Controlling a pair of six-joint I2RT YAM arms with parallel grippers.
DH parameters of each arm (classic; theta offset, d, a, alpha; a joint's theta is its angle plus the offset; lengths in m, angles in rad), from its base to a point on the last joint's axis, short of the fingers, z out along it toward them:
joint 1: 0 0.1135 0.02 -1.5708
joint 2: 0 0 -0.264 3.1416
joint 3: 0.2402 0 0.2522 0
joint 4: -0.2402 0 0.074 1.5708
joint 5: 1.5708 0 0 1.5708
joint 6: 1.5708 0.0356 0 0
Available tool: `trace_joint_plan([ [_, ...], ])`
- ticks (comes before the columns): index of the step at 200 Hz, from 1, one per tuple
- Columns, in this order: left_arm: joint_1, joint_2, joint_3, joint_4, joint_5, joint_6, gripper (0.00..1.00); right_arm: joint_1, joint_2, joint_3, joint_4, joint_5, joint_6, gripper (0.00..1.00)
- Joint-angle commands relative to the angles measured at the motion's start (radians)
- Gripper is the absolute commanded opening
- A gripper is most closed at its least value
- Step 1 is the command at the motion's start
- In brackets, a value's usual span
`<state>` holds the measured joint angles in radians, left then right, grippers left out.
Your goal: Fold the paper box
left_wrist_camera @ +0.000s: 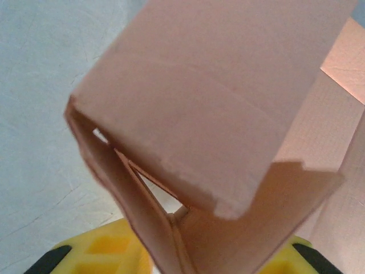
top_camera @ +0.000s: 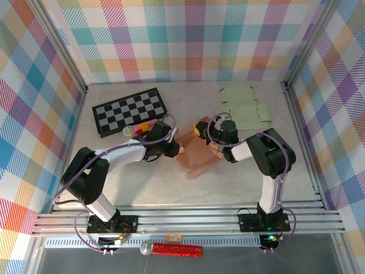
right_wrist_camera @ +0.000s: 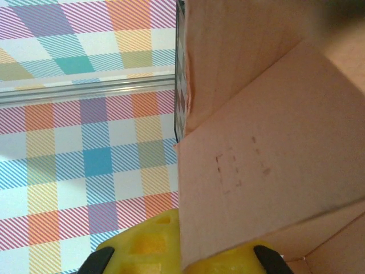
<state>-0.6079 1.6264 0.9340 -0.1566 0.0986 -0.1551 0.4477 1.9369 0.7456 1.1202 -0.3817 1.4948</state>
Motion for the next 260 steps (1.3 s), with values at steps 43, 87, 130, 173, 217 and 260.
trace_joint_plan([
  [43,-0.028,0.038,0.036,0.027,-0.127,-0.086,0.29,0.018,0.013,-0.019,0.057,0.02,0.015,0.0],
  [87,-0.055,0.067,0.045,0.039,-0.22,-0.159,0.3,0.029,0.033,-0.046,0.13,0.033,0.018,0.0],
  [130,-0.069,0.086,0.066,0.026,-0.272,-0.191,0.3,0.039,0.057,-0.063,0.168,0.055,0.037,0.0],
  [173,-0.096,0.117,0.093,0.009,-0.314,-0.21,0.26,0.044,0.056,-0.052,0.156,0.065,0.047,0.0],
  [217,-0.115,0.147,0.113,-0.004,-0.355,-0.241,0.11,0.049,0.059,-0.05,0.158,0.076,0.061,0.0],
  [260,-0.126,0.156,0.155,-0.063,-0.441,-0.273,0.0,0.054,0.024,-0.049,0.105,0.094,0.067,0.06],
])
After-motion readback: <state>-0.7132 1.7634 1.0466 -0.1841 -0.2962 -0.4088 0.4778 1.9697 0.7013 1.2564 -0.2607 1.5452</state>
